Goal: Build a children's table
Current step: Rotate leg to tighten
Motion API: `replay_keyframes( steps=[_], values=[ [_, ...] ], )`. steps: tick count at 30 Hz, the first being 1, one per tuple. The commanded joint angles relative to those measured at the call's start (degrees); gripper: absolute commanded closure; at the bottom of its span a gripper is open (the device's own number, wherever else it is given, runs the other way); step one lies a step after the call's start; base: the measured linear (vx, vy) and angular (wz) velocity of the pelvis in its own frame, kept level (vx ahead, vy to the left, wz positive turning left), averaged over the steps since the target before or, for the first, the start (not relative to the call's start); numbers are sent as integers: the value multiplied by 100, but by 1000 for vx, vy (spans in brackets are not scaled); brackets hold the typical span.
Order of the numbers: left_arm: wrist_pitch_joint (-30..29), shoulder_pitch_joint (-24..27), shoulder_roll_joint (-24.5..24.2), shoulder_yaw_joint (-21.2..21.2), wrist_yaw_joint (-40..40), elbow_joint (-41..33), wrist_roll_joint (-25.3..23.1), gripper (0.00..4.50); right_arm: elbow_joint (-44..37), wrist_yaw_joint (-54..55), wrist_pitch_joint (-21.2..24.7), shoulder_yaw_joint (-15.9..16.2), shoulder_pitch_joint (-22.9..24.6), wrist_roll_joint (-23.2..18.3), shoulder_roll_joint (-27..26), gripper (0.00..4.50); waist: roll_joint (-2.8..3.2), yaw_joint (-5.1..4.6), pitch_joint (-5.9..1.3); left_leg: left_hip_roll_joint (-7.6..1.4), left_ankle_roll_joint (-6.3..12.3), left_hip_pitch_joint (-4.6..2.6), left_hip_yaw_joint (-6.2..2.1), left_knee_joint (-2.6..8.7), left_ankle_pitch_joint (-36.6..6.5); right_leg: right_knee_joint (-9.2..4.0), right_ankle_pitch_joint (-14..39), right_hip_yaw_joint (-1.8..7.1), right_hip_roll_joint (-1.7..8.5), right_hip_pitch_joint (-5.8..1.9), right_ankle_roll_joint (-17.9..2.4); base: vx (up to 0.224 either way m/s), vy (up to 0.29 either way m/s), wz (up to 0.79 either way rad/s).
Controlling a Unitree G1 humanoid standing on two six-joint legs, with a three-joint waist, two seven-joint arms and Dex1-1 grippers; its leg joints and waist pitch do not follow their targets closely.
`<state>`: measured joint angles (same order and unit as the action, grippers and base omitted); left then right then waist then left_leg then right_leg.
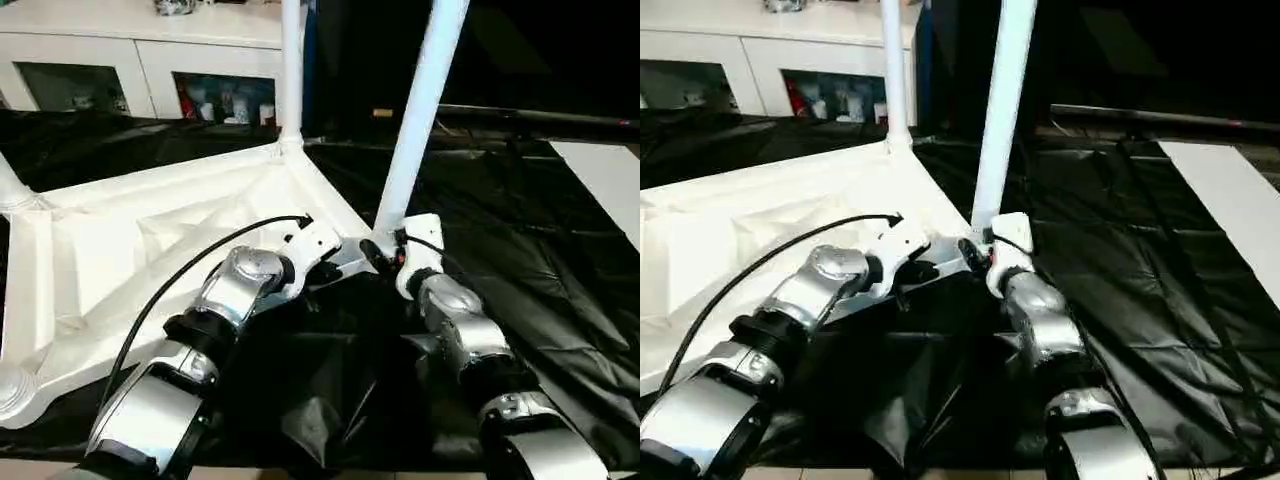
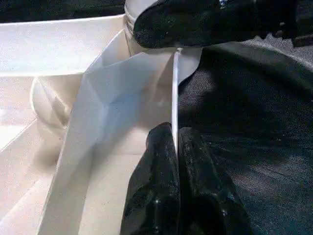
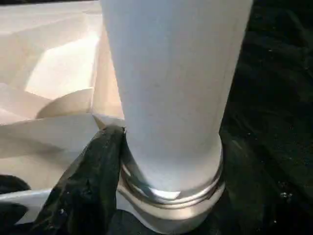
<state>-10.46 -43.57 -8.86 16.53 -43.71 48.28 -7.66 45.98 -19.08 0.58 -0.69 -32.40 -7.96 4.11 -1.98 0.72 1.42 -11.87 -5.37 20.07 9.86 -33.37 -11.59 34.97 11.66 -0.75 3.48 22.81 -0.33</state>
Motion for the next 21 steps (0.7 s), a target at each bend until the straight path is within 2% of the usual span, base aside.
replay_keyframes(
  steps=[1, 2, 4, 6, 7, 8, 9, 10, 15, 17, 19, 21],
  values=[
    [-56, 124, -103, -10, 238, 371, -136, 450, -211, -701, -125, 286, 120, -120, -134, 110, -29, 0, -208, -72, 233, 54, 18, 408, -1254, -486, 1100, 161, 309, -235, -1063, 0, 0, 0],
    [33, 154, -141, 14, 93, 346, -120, 450, -270, -897, -122, 298, 134, -163, -36, 110, -16, 3, -207, -71, 247, 50, 14, 414, -1253, -489, 1109, 154, 309, -234, -1066, 0, 0, 0],
    [225, 270, -297, 109, -350, 167, -95, 450, -471, -1618, -54, 414, 196, -242, 320, 80, -42, -44, -210, -61, 306, 104, 4, 404, -1166, -481, 1104, 142, 307, -287, -1065, 0, 0, 0],
    [272, 310, -371, 118, -575, 93, -52, 450, -607, -2057, 2, 564, 251, -213, 558, 72, -37, -44, -217, -73, 340, 76, 6, 394, -1144, -488, 1057, 144, 312, -271, -1093, 0, 0, 0],
    [257, 321, -403, 114, -619, 65, -55, 450, -664, -2251, 22, 634, 283, -195, 663, 71, -32, -54, -215, -80, 372, 57, 17, 386, -1087, -478, 931, 142, 301, -259, -1188, 0, 0, 0],
    [224, 416, -533, 156, -932, -156, -11, 450, -957, -2913, 144, 813, 437, -252, 1000, 71, -46, -52, -214, -79, 387, 60, 20, 383, -1069, -476, 909, 141, 301, -269, -1214, 0, 0, 0],
    [206, 441, -566, 167, -1017, -219, 4, 450, -1034, -3075, 159, 854, 477, -264, 1086, 71, -47, -34, -217, -92, 448, 64, 20, 373, -1035, -460, 814, 145, 303, -288, -1248, 0, 0, 0],
    [273, 480, -620, 186, -1176, -317, 45, 450, -1110, -3222, 147, 896, 518, -253, 1196, 71, -47, -37, -216, -95, 476, 65, 26, 372, -999, -454, 744, 149, 307, -276, -1274, 0, 0, 0],
    [359, 710, -968, 364, -2265, -937, 373, 450, -1316, -3895, 93, 843, 603, -275, 1603, 71, -45, -26, -224, -108, 536, 61, 29, 368, -779, -398, 337, 144, 310, -276, -1492, 0, 0, 0],
    [346, 834, -1139, 458, -2847, -1227, 549, 450, -1322, -4034, 78, 832, 572, -270, 1735, 71, -29, -29, -224, -123, 528, 25, 44, 367, -797, -395, 291, 148, 307, -255, -1564, 0, 0, 0],
    [343, 904, -1247, 487, -3081, -1384, 569, 450, -1387, -4161, 171, 912, 561, -260, 1861, 71, -12, -8, -214, -124, 508, -3, 63, 367, -850, -396, 261, 154, 300, -238, -1611, 0, 0, 0],
    [270, 935, -1287, 472, -3101, -1465, 545, 450, -1447, -4265, 227, 978, 571, -257, 1919, 71, -19, -2, -215, -125, 521, -3, 67, 364, -855, -379, 197, 152, 291, -247, -1613, 0, 0, 0]
  ],
)
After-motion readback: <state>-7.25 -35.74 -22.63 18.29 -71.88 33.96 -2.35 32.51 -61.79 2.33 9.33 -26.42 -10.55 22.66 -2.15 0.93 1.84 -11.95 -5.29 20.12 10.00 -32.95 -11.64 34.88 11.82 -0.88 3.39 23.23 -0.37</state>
